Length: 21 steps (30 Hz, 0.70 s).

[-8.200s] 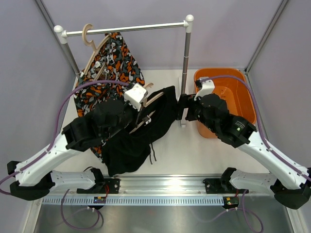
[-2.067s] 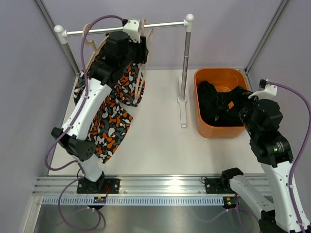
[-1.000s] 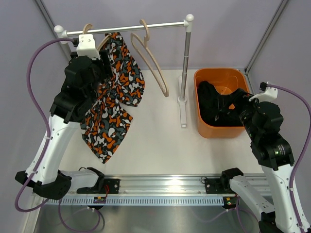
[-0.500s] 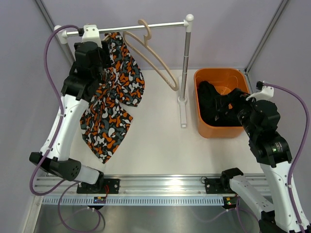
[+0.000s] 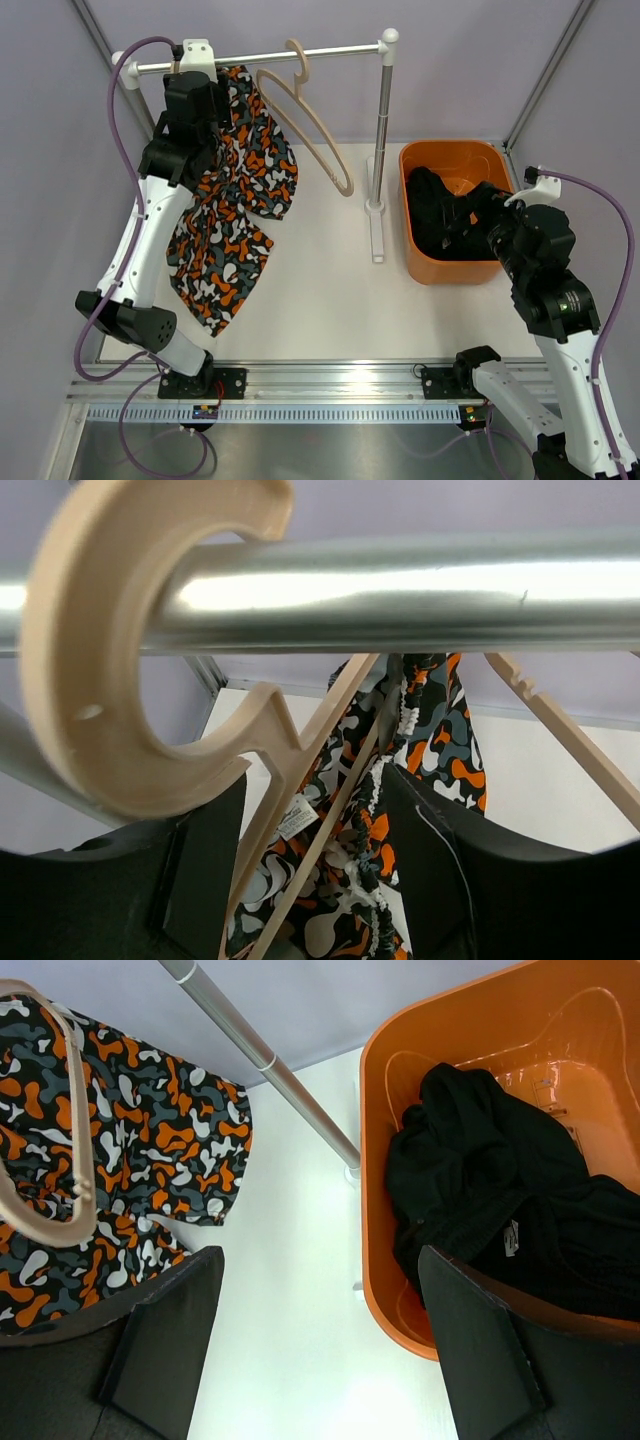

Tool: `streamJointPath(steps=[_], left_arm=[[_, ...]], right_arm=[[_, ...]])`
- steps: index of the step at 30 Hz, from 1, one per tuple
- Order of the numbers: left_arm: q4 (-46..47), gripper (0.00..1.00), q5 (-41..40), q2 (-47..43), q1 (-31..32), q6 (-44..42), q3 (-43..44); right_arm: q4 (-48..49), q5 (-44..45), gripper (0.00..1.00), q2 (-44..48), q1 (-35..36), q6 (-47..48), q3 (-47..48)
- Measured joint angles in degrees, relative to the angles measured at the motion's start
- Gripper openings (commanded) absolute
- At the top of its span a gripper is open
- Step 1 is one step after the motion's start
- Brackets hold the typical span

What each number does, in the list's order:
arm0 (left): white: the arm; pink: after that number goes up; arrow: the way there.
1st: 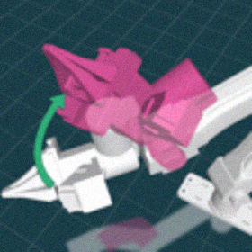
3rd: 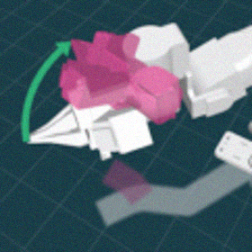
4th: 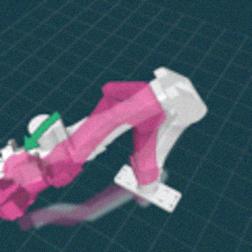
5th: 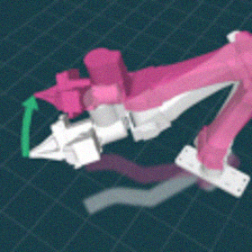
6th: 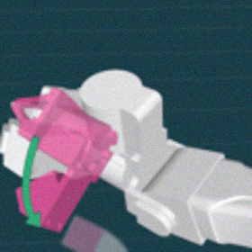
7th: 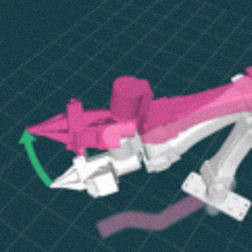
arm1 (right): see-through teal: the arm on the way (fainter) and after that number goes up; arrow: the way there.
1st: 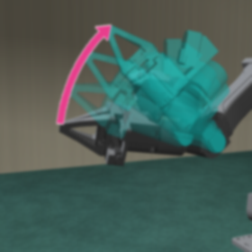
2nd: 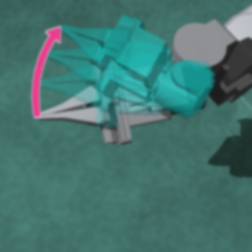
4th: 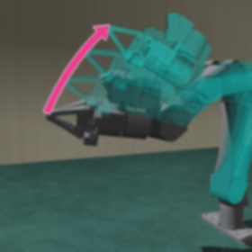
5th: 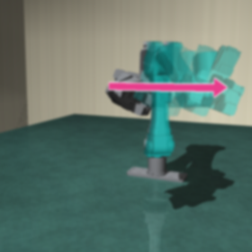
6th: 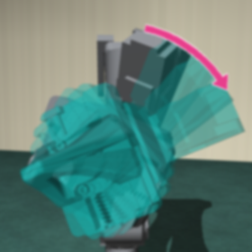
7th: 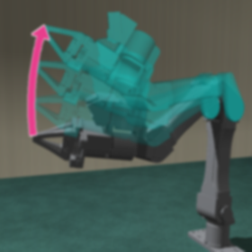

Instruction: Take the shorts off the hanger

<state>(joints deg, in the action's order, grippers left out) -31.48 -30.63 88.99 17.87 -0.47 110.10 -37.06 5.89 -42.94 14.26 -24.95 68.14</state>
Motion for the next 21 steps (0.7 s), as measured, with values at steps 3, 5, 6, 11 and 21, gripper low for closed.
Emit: streamJointPath(steps=[3,5,6,11,21], left_arm=[[0.0,0.57,0.0,0.8,-0.1,0.0,0.0],[0.4,0.54,0.0,0.9,-0.1,-0.1,0.0],[0.4,0.53,0.0,0.9,-0.1,-0.1,0.0],[0.8,0.39,0.3,0.9,-0.2,0.1,0.0],[2.7,0.33,1.0,0.9,-0.5,0.0,-1.1]], right_arm=[[0.0,0.0,0.88,-0.2,0.0,0.3,0.0],[0.0,0.0,0.88,-0.4,0.0,0.4,0.0],[0.0,0.0,0.88,-0.4,0.0,0.5,0.0],[0.0,0.0,0.88,-0.5,0.0,0.8,0.0],[0.0,0.0,0.88,-0.3,0.0,1.0,0.0]])
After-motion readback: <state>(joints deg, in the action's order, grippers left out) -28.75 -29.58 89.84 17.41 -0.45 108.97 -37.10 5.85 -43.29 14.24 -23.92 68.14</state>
